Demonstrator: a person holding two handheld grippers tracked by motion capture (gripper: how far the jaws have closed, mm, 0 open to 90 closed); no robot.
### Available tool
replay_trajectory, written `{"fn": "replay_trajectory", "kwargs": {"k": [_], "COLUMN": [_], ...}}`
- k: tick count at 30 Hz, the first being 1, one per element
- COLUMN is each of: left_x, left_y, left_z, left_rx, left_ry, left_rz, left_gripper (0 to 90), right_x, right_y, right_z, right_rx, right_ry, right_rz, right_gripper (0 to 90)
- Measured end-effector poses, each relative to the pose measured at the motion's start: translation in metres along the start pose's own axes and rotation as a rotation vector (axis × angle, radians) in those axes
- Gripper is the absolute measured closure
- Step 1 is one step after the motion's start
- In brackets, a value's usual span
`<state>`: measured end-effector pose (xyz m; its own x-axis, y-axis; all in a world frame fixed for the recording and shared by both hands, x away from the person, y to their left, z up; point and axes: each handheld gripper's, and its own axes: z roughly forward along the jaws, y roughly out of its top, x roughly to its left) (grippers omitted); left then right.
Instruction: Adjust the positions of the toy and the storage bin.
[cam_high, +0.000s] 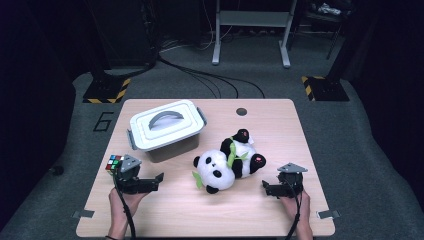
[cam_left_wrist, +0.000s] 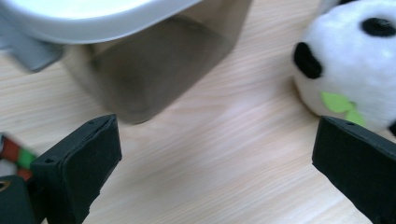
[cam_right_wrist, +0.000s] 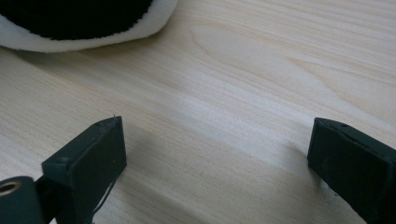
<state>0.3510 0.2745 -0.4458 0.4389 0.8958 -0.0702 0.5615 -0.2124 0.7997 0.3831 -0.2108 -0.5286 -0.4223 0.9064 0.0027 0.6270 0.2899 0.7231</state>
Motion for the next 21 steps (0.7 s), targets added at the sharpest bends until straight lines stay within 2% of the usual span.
{"fn": "replay_trajectory", "kwargs": {"k": [1, 4, 5, 6, 9, 10, 11, 14, 15, 16, 17, 18, 19, 21], "left_x": [-0.007, -0.015, -0.023, -0.023, -0.034, -0.042, -0.042, -0.056, -0.065, -0.065, -0.074, -0.074, -0.083, -0.087], "left_y": [0.003, 0.006, 0.009, 0.009, 0.015, 0.02, 0.02, 0.027, 0.032, 0.032, 0.038, 0.038, 0.042, 0.045], "left_z": [0.004, 0.009, 0.013, 0.013, 0.02, 0.025, 0.025, 0.034, 0.04, 0.04, 0.047, 0.047, 0.055, 0.059], "left_rx": [0.009, 0.014, 0.018, 0.018, 0.028, 0.031, 0.031, 0.026, 0.027, 0.027, 0.03, 0.03, 0.034, 0.037], "left_ry": [-0.022, -0.039, -0.057, -0.057, -0.089, -0.109, -0.109, -0.138, -0.159, -0.159, -0.178, -0.178, -0.197, -0.207], "left_rz": [0.02, 0.036, 0.053, 0.053, 0.088, 0.107, 0.107, 0.131, 0.143, 0.143, 0.165, 0.165, 0.174, 0.182], "left_gripper": [1.1, 0.4, 0.3, 0.3, 0.3, 0.3, 0.2, 0.2, 0.2, 0.2, 0.2, 0.2, 0.2, 0.2], "right_x": [0.0, 0.0, 0.0, 0.0, 0.0, 0.0, 0.0, 0.0, 0.0, 0.0, 0.0, 0.0, 0.0, 0.0], "right_y": [0.0, 0.0, 0.0, 0.0, 0.0, 0.0, 0.0, 0.0, 0.0, 0.0, 0.0, 0.0, 0.0, 0.0], "right_z": [0.0, 0.0, 0.0, 0.0, 0.0, 0.0, 0.0, 0.0, 0.0, 0.0, 0.0, 0.0, 0.0, 0.0], "right_rx": [0.001, 0.0, 0.0, 0.0, 0.0, 0.001, 0.001, 0.0, 0.0, 0.0, 0.0, 0.0, 0.001, 0.001], "right_ry": [0.001, 0.0, 0.0, 0.0, 0.0, 0.0, 0.0, 0.0, 0.0, 0.0, 0.0, 0.0, 0.001, 0.001], "right_rz": [-0.001, -0.001, 0.0, 0.0, 0.0, 0.0, 0.0, 0.0, 0.001, 0.001, 0.0, 0.0, 0.0, -0.002], "right_gripper": [3.6, 3.6, 3.6, 3.6, 3.6, 3.6, 3.6, 3.6, 3.6, 3.6, 3.7, 3.7, 3.7, 3.7]}}
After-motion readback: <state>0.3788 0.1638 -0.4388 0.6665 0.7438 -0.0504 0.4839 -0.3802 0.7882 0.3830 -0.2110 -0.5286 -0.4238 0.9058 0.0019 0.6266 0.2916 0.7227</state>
